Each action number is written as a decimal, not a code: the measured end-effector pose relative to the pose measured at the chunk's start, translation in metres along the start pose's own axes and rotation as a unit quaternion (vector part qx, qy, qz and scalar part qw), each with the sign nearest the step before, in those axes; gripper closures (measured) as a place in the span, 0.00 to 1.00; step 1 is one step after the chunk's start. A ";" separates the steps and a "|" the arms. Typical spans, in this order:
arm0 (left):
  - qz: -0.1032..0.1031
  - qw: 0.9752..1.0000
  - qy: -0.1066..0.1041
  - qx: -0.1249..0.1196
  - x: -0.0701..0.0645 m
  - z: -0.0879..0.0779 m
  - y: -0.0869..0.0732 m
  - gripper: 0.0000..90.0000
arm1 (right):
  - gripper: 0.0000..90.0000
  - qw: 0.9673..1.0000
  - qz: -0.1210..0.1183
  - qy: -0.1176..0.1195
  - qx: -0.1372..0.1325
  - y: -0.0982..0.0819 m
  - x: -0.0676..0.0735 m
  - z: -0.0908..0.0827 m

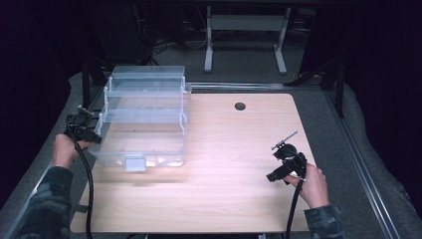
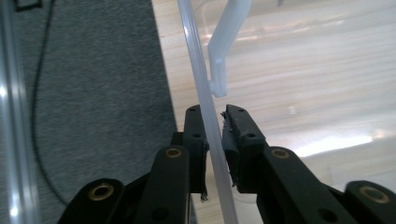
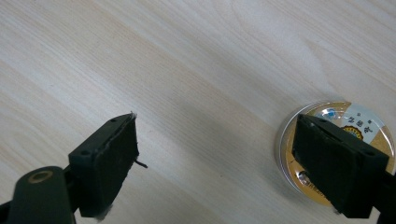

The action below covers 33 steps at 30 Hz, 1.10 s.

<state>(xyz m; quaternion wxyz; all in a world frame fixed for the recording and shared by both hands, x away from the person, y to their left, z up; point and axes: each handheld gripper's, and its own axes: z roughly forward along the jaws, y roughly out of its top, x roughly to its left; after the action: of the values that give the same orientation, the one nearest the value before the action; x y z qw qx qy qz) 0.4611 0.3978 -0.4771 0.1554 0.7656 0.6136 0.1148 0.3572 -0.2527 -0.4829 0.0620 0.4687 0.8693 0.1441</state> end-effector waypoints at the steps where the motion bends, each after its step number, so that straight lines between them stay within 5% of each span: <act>1: 0.001 1.000 0.000 0.001 0.000 0.000 0.000 0.89 | 0.15 1.000 0.001 -0.001 -0.001 -0.001 0.000 0.000; 13: 0.040 0.999 -0.027 -0.012 -0.002 -0.001 -0.006 0.88 | 0.15 1.000 0.010 0.000 -0.009 -0.005 -0.004 -0.002; 33: 0.074 0.997 -0.028 -0.007 -0.023 -0.002 -0.008 0.84 | 0.14 1.000 0.014 0.001 -0.015 -0.007 -0.004 -0.004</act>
<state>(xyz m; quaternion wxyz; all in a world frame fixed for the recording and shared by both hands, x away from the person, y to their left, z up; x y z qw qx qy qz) 0.4479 0.3775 -0.4776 0.1690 0.8108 0.5498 0.1085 0.3534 -0.2604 -0.4813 0.0661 0.4801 0.8602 0.1588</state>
